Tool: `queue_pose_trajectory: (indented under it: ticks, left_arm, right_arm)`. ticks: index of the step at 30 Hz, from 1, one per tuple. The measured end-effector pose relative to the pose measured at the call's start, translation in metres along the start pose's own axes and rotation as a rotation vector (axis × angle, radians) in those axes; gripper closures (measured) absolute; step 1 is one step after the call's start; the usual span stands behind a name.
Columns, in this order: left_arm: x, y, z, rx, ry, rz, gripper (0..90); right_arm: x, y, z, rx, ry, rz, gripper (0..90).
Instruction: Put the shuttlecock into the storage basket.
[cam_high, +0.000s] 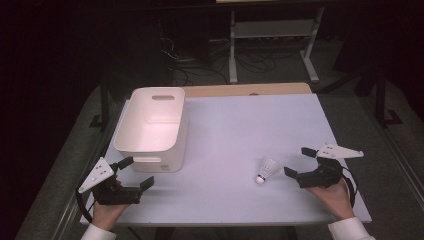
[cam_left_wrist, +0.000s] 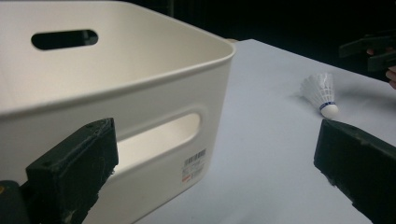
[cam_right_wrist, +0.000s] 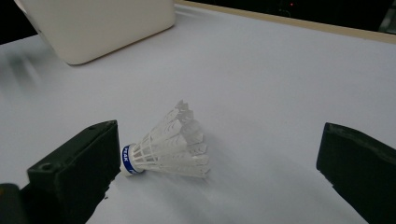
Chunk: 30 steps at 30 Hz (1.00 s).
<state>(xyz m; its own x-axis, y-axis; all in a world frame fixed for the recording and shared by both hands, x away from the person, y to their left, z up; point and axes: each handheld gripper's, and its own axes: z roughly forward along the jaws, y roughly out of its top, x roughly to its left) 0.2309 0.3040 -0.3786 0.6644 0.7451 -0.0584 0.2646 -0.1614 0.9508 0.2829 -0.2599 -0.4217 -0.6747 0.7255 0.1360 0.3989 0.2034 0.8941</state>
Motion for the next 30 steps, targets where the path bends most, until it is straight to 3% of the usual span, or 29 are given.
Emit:
queue_pose_trajectory:
  ticks: [7,10,30]
  left_arm:
    - [-0.01,0.023,0.006,0.014,-0.051,0.068,0.0]
    - [-0.01,0.027,0.009,0.019,-0.061,0.076,0.0]
    - [-0.009,0.051,0.03,0.07,-0.145,0.071,0.0]
  right_arm:
    - [0.0,0.0,-0.002,-0.009,-0.001,-0.005,0.0]
    - [0.0,0.0,-0.002,-0.007,-0.001,-0.005,0.0]
    - [0.001,-0.001,-0.001,0.004,0.003,0.001,0.0]
